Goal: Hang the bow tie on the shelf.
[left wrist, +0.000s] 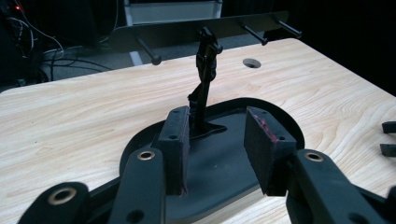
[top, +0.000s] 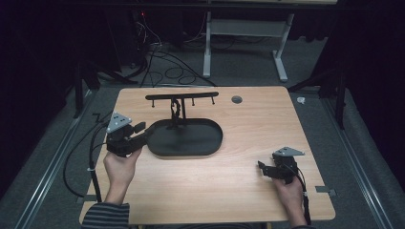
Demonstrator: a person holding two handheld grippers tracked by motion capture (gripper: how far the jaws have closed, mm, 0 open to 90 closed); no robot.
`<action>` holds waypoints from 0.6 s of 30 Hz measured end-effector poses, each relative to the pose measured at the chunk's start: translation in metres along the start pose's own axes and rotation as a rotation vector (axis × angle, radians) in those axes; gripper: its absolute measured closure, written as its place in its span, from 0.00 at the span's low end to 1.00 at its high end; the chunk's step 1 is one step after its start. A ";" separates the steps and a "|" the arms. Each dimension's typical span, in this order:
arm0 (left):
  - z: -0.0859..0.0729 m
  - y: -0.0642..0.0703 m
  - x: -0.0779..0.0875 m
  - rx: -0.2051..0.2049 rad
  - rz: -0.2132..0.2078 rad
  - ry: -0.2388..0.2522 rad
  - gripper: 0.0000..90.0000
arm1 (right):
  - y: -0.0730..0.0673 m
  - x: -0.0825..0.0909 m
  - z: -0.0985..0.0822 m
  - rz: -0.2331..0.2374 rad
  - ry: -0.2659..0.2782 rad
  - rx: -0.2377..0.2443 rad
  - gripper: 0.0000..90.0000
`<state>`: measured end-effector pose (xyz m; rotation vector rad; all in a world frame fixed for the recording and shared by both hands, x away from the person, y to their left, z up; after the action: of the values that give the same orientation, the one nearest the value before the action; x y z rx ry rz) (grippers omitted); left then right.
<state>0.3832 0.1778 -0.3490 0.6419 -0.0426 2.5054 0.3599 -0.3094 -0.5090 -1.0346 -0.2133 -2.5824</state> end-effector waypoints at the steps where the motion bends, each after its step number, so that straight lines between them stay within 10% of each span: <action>1: -0.001 0.000 0.001 0.004 0.000 0.001 0.68 | 0.000 0.000 0.000 0.000 0.000 0.000 0.33; 18: -0.013 -0.004 0.011 0.029 0.010 0.010 0.67 | 0.000 0.000 0.000 0.000 0.000 0.000 0.33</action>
<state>0.3717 0.1891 -0.3563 0.6419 -0.0058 2.5230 0.3598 -0.3093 -0.5090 -1.0347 -0.2130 -2.5823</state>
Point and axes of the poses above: each handheld gripper's, and its own axes: x roughly backward along the jaws, z roughly out of its top, y roughly to its right, the point moved 1 cm from there along -x, roughly forward along the jaws
